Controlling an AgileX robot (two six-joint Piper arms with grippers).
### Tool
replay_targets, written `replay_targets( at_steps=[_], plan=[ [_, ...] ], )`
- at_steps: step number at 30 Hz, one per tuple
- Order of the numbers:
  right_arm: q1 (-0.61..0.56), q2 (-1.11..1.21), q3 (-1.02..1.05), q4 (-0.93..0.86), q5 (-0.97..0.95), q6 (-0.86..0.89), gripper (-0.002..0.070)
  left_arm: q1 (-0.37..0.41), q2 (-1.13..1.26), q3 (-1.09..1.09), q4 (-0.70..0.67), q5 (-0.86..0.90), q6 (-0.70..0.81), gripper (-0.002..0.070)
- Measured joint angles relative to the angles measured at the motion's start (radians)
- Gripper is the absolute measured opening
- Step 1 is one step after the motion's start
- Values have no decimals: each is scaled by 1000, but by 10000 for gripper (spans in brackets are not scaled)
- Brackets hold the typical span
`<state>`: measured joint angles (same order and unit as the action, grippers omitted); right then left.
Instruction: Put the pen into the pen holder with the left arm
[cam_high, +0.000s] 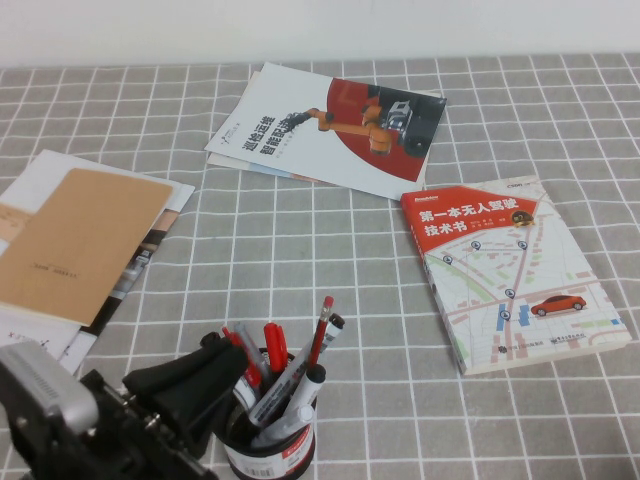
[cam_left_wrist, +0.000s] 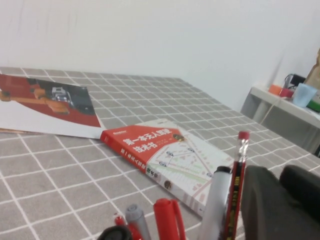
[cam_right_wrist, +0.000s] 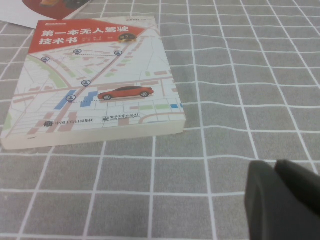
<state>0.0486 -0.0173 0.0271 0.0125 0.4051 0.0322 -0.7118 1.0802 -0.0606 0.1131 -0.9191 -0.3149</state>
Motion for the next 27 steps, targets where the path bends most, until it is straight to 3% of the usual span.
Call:
replay_targets(
  at_steps=[7,17,20,27],
  plan=[
    [0,0,0,0,0,0,-15,0,-210,-4,3,240,-51,3],
    [0,0,0,0,0,0,-15,0,-492,-223,86,908,-57,0],
    [0,0,0,0,0,0,-15,0,-527,-232,105,943,-33,0],
    [0,0,0,0,0,0,-15,0,-535,-236,143,826,24,0]
  ],
)
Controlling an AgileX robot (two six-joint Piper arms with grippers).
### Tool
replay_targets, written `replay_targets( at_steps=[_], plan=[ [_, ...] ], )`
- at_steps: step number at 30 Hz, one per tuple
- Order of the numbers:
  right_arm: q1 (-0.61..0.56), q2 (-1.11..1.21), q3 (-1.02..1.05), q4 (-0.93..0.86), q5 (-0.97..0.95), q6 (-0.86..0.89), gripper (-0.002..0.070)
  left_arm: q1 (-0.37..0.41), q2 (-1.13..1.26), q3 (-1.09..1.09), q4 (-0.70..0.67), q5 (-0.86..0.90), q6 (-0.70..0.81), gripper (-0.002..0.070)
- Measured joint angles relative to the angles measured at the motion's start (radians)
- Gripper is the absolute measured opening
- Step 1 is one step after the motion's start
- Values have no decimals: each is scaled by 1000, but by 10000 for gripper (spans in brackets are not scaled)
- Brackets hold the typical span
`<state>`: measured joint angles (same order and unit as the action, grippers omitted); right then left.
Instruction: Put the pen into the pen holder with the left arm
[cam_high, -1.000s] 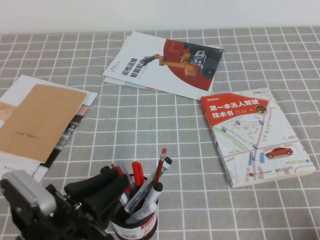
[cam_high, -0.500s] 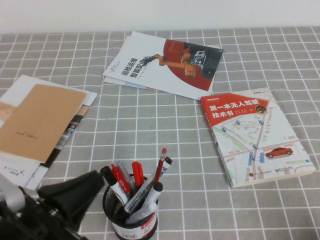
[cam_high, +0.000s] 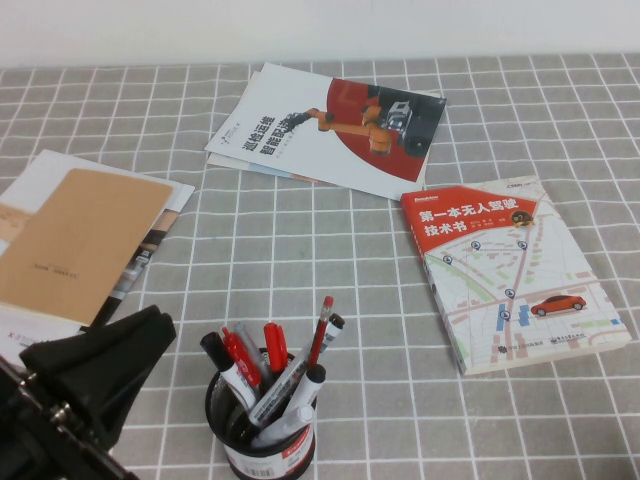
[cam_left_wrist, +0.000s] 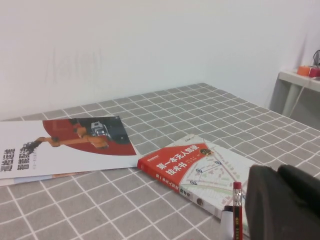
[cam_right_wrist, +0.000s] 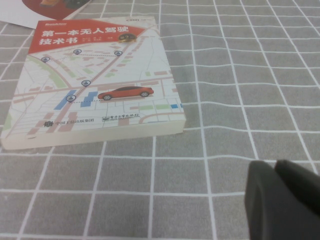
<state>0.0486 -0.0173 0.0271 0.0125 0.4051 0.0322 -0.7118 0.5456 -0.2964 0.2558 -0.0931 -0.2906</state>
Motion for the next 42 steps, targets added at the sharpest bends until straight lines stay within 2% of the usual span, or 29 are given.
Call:
replay_targets(
  at_steps=[11,16,24,30,36,42],
  plan=[
    [0,0,0,0,0,0,-15,18,-13,2,-18,-2,50,0],
    [0,0,0,0,0,0,-15,175,-88,49,-122,26,104,0],
    [0,0,0,0,0,0,-15,460,-362,199,-155,85,152,0],
    [0,0,0,0,0,0,-15,592,-546,284,-236,176,216,0],
    [0,0,0,0,0,0,-15,620,-553,321,-261,230,224,-1],
    [0,0,0,0,0,0,-15,620,-554,321,-240,372,235,-1]
  ],
)
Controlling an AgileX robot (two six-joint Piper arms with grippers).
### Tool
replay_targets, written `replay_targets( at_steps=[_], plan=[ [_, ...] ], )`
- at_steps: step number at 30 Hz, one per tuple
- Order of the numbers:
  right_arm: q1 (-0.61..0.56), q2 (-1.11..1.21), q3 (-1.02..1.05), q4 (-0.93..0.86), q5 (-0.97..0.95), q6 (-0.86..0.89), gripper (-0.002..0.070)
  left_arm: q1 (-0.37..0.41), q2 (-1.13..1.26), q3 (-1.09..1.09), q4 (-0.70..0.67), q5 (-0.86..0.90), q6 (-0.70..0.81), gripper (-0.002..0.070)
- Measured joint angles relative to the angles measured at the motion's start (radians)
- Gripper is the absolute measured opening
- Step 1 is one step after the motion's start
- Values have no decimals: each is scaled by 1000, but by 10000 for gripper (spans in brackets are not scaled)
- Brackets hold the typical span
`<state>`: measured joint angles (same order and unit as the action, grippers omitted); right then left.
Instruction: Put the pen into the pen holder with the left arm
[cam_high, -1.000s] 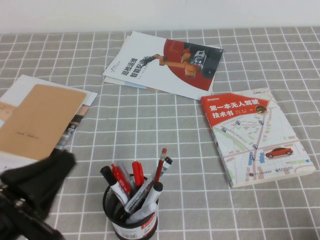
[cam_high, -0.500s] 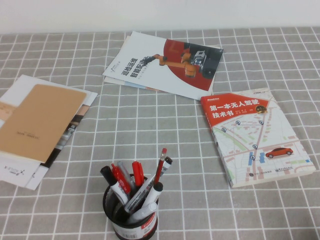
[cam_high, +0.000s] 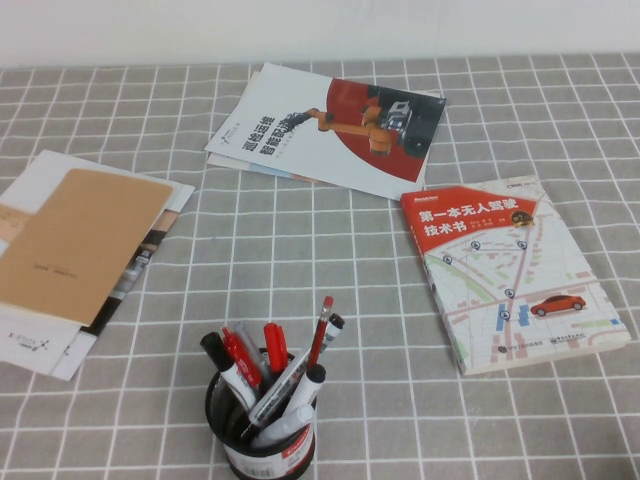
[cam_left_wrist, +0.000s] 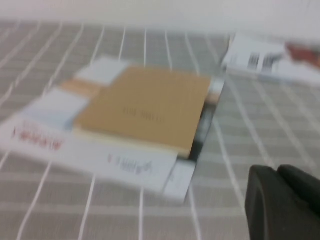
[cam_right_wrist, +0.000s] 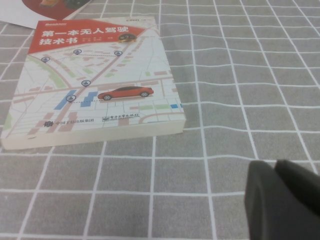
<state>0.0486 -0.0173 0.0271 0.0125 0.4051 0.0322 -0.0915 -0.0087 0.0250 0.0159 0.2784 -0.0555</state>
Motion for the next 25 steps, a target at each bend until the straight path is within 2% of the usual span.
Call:
replay_targets(
  at_steps=[6,25],
  plan=[
    [0,0,0,0,0,0,-15,0,0,2,32,97,0,-1],
    [0,0,0,0,0,0,-15,0,-2,2,39,101,0,-1]
  ],
)
